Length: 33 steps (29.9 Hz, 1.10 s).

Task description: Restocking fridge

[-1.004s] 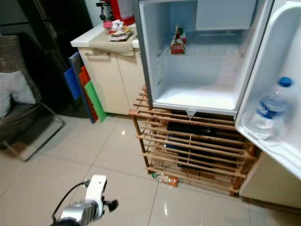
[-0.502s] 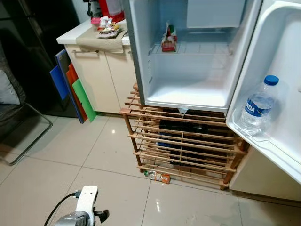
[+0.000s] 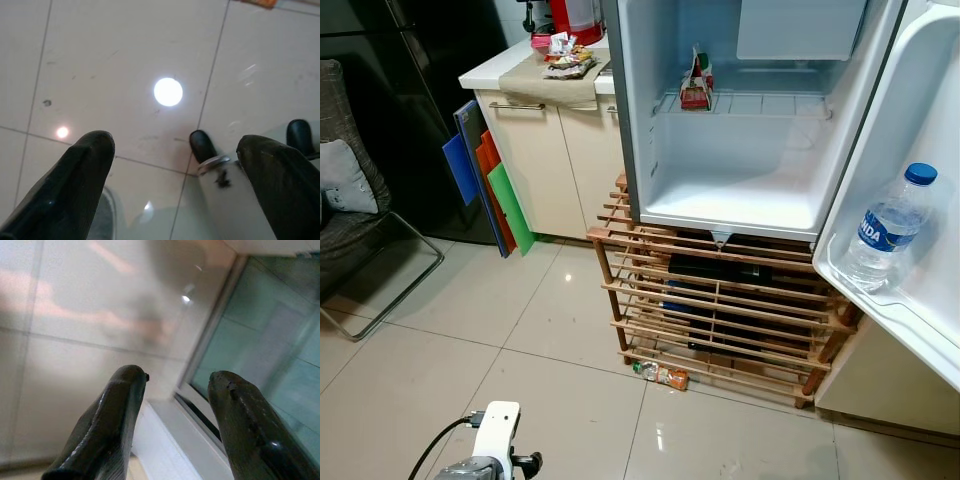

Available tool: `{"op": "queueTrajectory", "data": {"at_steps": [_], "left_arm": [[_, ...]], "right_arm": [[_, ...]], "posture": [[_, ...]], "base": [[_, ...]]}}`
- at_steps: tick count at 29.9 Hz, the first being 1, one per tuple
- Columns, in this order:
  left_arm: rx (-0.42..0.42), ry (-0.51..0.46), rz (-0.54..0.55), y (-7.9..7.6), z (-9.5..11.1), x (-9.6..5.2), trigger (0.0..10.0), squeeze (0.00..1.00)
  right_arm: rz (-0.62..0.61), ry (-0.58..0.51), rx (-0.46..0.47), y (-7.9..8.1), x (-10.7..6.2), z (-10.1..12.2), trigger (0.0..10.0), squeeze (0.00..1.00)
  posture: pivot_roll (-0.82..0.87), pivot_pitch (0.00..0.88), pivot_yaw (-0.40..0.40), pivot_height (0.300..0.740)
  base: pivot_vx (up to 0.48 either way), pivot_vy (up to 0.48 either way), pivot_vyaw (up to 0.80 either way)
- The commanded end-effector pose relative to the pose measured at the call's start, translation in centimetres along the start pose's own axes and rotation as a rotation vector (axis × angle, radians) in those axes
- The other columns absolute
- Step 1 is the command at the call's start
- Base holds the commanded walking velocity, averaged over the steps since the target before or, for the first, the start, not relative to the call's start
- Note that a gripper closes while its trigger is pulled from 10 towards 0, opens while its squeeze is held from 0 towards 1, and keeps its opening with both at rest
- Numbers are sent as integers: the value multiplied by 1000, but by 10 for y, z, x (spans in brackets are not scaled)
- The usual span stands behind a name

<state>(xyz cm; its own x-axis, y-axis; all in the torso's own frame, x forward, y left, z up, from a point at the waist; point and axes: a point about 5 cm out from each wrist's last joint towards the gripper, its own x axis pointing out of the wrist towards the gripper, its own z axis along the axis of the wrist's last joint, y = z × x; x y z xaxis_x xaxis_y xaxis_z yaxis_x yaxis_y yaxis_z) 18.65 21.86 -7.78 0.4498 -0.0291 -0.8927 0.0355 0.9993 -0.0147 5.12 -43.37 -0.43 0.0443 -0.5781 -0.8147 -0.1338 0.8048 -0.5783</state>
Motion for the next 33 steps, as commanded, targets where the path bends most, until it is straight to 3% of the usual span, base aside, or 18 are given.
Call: {"op": "queueTrajectory", "data": {"at_steps": [1,3,5,7,12,14,16,19,21,22,23,25,32,33], "left_arm": [[7,-5,14,-2,6,1,10000,0],[8,-6,11,-5,7,1,10000,0],[12,-10,-1,-17,10,4,10000,0],[13,-11,-4,-20,11,4,10000,0],[18,-20,-13,-32,17,7,10000,0],[18,-21,-13,-33,18,7,10000,0],[20,-19,-9,-28,16,6,10000,0],[26,-16,-5,-25,15,5,10000,0],[39,-10,2,-22,13,5,10000,0],[39,-10,2,-22,13,5,10000,0],[44,-3,11,-21,12,5,10000,0],[44,-2,14,-21,12,5,10000,0],[46,1,19,-20,11,5,10000,0],[45,4,20,-20,11,5,10000,0]], "right_arm": [[-88,23,-10,-17,-3,-5,10000,0],[-129,27,1,-24,-4,-7,10000,0],[-252,2,110,-49,-11,-7,10000,0],[-275,-7,135,-55,-12,-6,10000,0],[-397,-76,303,-90,-26,4,10000,0],[-408,-92,333,-94,-28,6,10000,0],[-391,-200,476,-102,-34,30,10000,0],[-361,-276,544,-105,-37,47,10000,0],[-293,-411,615,-106,-45,80,10000,0],[-293,-411,615,-106,-45,80,10000,0],[-200,-544,634,-102,-55,114,10000,0],[-171,-581,631,-100,-58,123,10000,0],[-32,-610,508,-76,-56,140,10000,0],[75,-624,425,-56,-53,145,10000,0]], "posture": [[-273,0,106,740],[-273,0,108,740],[-272,0,110,740],[-272,0,110,740],[-270,0,111,740],[-270,0,111,740],[-270,0,115,740],[-271,0,115,740],[-271,0,118,740],[-271,0,118,740],[-268,0,115,740],[-268,0,115,740],[-261,0,100,740],[-262,0,99,740]], "base": [[0,0,0],[0,0,0],[0,0,0],[0,0,0],[0,0,0],[0,0,0],[0,0,0],[0,0,0],[0,0,0],[0,0,0],[0,0,0],[0,0,0],[0,0,0],[0,0,0]]}}
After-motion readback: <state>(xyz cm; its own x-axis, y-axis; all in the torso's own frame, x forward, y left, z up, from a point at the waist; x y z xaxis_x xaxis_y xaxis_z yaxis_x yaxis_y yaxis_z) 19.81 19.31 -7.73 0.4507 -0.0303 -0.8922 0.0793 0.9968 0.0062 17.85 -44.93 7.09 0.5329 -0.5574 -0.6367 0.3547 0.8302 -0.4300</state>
